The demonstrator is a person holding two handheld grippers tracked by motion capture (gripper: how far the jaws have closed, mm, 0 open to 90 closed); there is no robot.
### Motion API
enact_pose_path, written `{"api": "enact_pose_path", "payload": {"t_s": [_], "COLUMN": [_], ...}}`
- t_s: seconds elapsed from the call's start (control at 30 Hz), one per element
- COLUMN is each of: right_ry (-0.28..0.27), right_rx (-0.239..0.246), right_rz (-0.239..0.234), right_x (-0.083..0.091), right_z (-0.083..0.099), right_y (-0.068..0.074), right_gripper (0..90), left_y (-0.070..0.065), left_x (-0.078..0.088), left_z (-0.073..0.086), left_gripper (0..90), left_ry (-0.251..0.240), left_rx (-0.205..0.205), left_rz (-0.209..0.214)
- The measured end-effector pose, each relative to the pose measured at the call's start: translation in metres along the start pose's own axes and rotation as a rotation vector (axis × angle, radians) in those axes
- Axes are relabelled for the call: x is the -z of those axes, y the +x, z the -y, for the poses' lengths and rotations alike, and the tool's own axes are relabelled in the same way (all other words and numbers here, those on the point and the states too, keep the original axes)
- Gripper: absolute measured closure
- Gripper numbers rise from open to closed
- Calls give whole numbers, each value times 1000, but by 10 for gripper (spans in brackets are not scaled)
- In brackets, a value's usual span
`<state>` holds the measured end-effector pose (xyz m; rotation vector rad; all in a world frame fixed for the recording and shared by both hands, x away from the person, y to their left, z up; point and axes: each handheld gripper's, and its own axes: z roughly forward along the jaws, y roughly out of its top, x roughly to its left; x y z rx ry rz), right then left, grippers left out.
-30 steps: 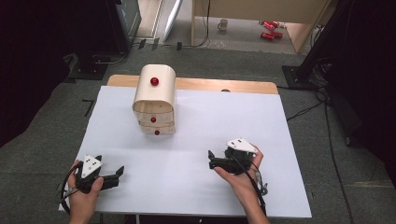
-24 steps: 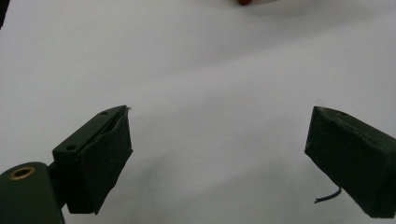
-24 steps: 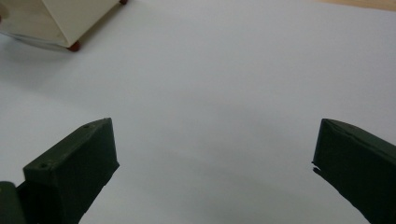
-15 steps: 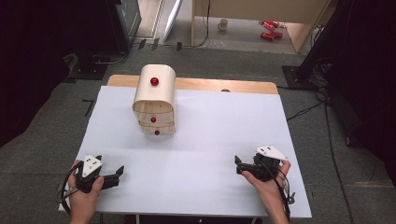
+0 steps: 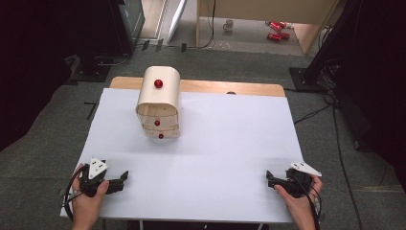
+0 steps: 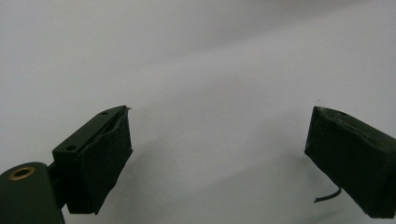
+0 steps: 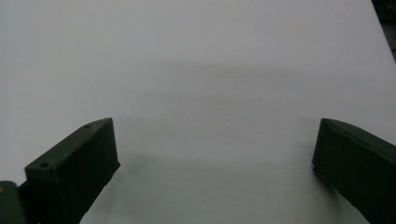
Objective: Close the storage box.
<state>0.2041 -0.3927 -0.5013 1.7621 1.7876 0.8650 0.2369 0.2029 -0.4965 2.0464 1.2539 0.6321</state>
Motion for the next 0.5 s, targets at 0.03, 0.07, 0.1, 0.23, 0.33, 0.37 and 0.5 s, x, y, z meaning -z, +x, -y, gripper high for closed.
{"api": "enact_pose_path", "payload": {"t_s": [0.03,0.07,0.1,0.23,0.33,0.37,0.5], "right_ry": [-3,-3,3,20,16,15,14], "right_rx": [2,20,40,75,79,80,79], "right_rz": [-12,-2,15,28,31,31,32], "right_x": [0,0,-1,-3,-3,-3,-3], "right_z": [0,1,2,2,2,2,2], "right_y": [0,2,5,9,9,9,9], "right_gripper": [6,6,6,11,10,10,11], "left_y": [0,0,1,3,3,3,3], "left_x": [-1,-3,-4,-4,-4,-4,-4], "left_z": [0,-1,-2,-2,-2,-2,-2], "left_gripper": [70,70,70,69,69,69,69], "left_ry": [13,31,36,47,47,48,50], "left_rx": [3,1,7,23,24,25,29], "left_rz": [-1,-1,5,21,21,20,19]}}
